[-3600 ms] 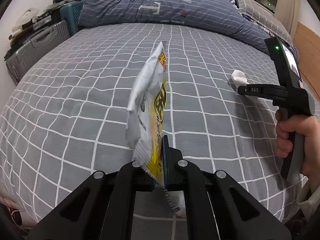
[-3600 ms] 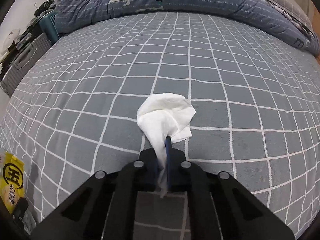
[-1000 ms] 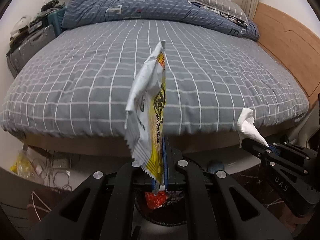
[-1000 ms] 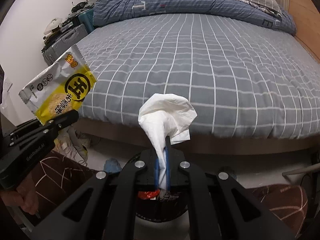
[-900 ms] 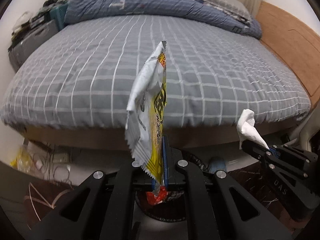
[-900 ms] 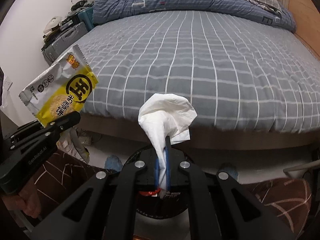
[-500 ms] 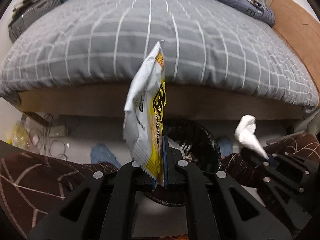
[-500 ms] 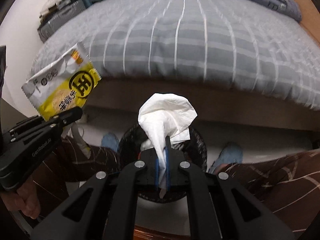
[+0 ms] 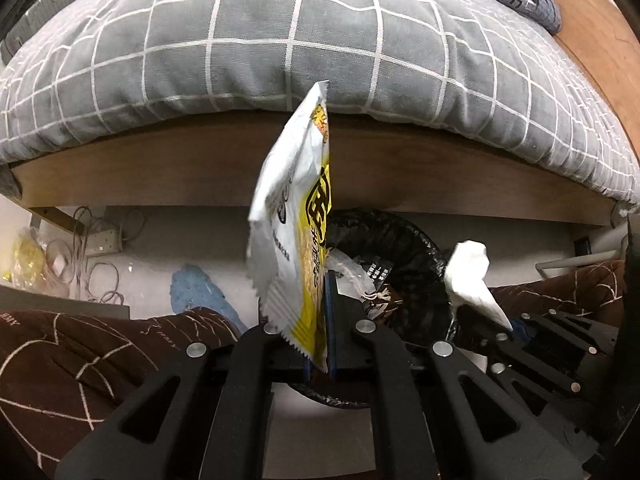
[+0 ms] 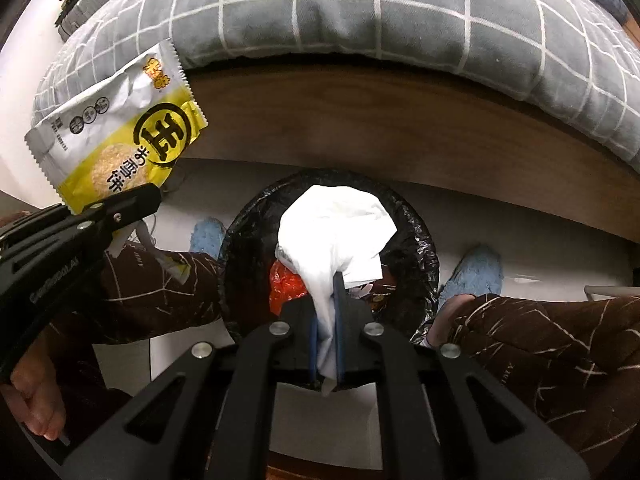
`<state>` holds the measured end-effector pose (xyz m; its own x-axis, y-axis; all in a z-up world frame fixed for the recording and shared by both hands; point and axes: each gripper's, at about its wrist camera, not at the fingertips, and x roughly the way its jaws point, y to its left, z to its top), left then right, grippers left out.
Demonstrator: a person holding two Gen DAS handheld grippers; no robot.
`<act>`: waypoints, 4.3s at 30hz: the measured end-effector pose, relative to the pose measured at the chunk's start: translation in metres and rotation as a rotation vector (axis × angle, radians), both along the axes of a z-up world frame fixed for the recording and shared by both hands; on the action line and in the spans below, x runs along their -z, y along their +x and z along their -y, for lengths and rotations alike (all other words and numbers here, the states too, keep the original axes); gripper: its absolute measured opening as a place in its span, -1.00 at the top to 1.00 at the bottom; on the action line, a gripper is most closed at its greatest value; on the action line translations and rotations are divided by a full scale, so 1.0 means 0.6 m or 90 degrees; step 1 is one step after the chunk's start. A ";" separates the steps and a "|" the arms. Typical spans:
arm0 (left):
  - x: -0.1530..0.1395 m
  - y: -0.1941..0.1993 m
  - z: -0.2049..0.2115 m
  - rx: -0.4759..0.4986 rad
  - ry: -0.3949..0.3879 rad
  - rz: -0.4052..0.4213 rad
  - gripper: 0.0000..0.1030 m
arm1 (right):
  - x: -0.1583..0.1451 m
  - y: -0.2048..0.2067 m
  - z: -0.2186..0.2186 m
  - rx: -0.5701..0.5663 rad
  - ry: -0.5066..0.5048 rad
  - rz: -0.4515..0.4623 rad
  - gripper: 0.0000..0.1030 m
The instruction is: Collect trash
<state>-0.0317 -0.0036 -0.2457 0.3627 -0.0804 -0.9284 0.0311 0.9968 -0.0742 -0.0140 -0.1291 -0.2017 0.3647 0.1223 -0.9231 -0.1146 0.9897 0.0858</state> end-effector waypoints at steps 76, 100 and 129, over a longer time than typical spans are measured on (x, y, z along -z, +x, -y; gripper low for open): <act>-0.191 -0.042 0.037 0.004 0.006 0.207 -0.89 | -0.226 -0.092 0.151 0.162 -0.064 0.261 -0.86; -0.300 -0.154 0.018 -0.006 0.046 0.242 -0.89 | -0.331 -0.217 0.117 0.152 -0.034 0.312 -0.86; -0.297 -0.145 0.009 -0.019 0.045 0.225 -0.89 | -0.337 -0.214 0.110 0.137 -0.038 0.318 -0.86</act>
